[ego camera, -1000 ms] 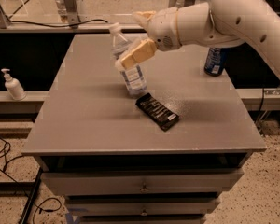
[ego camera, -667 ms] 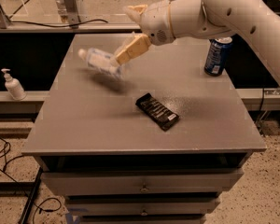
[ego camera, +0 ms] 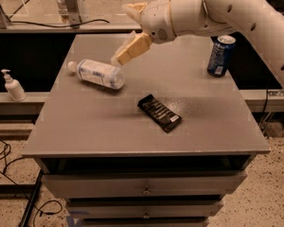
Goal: Move blue plastic bottle near rxbar chocolate
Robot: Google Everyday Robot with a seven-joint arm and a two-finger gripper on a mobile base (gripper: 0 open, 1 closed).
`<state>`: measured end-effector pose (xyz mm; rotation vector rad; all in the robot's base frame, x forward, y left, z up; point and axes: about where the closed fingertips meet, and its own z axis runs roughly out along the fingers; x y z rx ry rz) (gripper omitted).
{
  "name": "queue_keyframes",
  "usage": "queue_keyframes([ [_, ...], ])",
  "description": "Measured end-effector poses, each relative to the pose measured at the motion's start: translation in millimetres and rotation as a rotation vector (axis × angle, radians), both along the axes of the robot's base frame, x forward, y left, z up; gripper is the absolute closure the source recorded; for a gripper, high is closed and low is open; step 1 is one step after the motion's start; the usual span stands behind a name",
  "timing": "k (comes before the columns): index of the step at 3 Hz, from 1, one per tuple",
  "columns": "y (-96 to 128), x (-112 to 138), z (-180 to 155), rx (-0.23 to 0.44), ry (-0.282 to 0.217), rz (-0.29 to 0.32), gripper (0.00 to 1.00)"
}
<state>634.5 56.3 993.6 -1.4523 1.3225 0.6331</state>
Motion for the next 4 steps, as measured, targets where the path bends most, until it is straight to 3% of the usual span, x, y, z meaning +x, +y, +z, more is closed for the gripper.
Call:
queue_keyframes([
  [1,2.7,1.4,-6.6,-0.04,0.025,-0.025,0.0],
  [3,25.1,7.7,-50.7,-0.194,0.182,-0.107,0.0],
  [4,45.4,23.2,-67.6,-0.221,0.249,-0.154,0.0],
])
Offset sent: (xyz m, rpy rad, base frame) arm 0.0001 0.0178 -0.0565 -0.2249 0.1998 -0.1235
